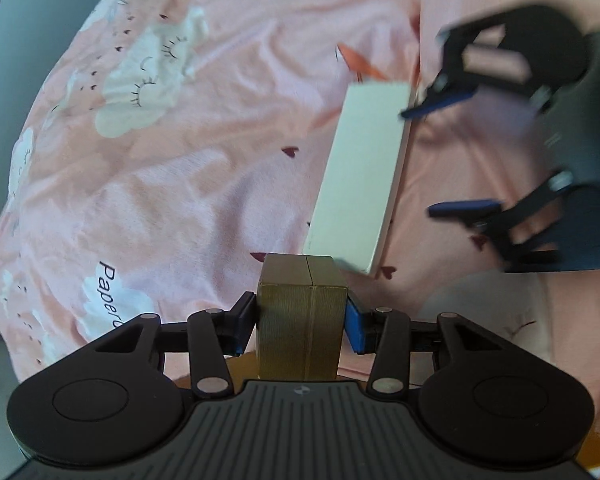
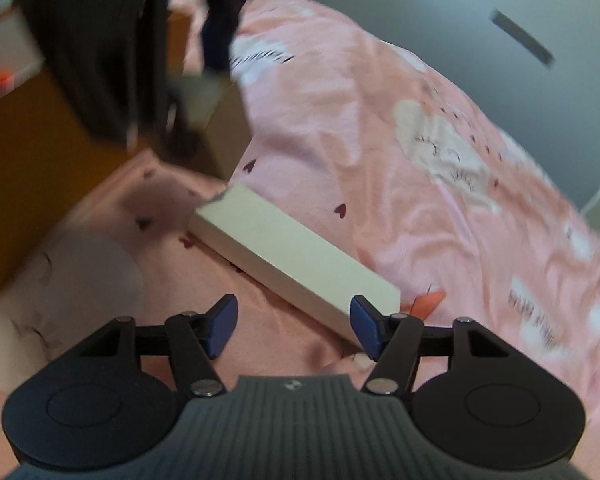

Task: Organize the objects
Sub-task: 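Lift the gold cube box with the left tool while the right grasps the long white box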

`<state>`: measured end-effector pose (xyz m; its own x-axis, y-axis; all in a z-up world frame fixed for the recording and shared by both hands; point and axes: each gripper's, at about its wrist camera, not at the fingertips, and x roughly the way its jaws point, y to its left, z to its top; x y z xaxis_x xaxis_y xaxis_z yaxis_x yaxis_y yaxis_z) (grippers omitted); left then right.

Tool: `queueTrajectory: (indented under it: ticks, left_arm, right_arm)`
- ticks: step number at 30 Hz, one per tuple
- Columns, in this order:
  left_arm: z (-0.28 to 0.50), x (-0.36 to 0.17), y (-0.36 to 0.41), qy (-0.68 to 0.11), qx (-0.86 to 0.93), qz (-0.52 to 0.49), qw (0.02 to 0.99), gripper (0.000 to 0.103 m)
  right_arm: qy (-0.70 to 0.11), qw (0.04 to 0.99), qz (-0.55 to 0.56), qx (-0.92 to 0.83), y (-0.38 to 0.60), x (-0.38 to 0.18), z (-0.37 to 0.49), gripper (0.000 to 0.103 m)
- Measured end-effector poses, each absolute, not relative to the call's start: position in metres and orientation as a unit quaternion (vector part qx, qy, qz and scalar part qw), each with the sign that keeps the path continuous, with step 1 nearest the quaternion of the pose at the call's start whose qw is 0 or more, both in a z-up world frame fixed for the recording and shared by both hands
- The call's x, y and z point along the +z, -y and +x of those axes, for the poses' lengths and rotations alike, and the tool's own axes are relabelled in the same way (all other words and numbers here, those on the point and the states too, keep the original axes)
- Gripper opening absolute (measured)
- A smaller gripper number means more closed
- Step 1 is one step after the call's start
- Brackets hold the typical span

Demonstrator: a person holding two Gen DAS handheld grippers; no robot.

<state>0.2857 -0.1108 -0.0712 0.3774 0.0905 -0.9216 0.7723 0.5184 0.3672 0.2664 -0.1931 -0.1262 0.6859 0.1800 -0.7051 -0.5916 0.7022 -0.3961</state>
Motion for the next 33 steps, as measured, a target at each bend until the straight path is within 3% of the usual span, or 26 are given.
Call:
queueTrajectory:
  ticks: [3,10,15,19,26,33]
  left_arm:
    - [0.285,-0.047,0.102,-0.502,-0.253,0.389,0.730,0.052]
    - [0.286,-0.003,0.081,-0.481,-0.260,0.344,0.764,0.052]
    - [0.277,0.014,0.060,-0.475,-0.248,0.331,0.777,0.052]
    - [0.262,0.024,0.039,-0.481,-0.239,0.319,0.781,0.052]
    - [0.236,0.017,0.009,-0.502,-0.220,0.324,0.772,0.052]
    - [0.226,-0.028,-0.020,-0.525,-0.212,0.359,0.742,0.052]
  right_arm:
    - [-0.318,0.839,-0.378,0.228,0.183,-0.136,0.269,0.062]
    - [-0.282,0.780,-0.509,0.230,0.164,-0.158,0.274,0.043]
    - [-0.272,0.757,-0.546,0.234,0.158,-0.161,0.276,0.040]
    - [-0.254,0.742,-0.569,0.246,0.156,-0.148,0.264,0.032]
    - [-0.299,0.725,-0.532,0.319,0.158,-0.087,0.239,0.028]
    - [-0.410,0.708,-0.384,0.429,0.163,-0.043,0.228,0.027]
